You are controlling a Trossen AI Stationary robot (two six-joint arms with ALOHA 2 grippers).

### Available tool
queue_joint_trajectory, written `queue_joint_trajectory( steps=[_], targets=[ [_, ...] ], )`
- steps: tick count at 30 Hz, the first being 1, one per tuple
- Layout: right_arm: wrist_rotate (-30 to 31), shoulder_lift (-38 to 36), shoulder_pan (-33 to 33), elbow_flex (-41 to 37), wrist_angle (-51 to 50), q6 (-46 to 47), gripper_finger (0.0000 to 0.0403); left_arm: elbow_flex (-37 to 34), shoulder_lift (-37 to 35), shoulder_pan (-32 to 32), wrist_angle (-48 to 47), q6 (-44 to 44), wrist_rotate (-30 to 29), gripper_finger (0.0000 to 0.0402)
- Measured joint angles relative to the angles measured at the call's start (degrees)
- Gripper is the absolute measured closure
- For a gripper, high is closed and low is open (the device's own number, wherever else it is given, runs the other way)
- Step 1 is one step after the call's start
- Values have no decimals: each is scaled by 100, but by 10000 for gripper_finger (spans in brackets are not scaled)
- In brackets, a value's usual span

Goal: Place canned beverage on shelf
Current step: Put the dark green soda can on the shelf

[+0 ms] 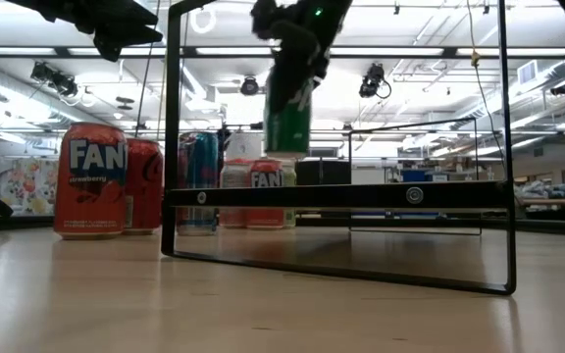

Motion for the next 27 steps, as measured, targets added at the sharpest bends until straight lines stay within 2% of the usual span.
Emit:
queue_joint_trajectory(
  steps=[6, 19, 27],
  targets=[
    [85, -528, 79, -571, -180, 219, 85, 0, 0, 0, -1, -35, -2, 210],
    [-47, -2322, 95, -3179, 420, 1147, 85, -1, 1, 0, 0, -31, -2, 210],
    [-156, -2935, -113, -4042, 415, 1377, 85, -2, 2, 0, 0, -28, -2, 210]
  ],
)
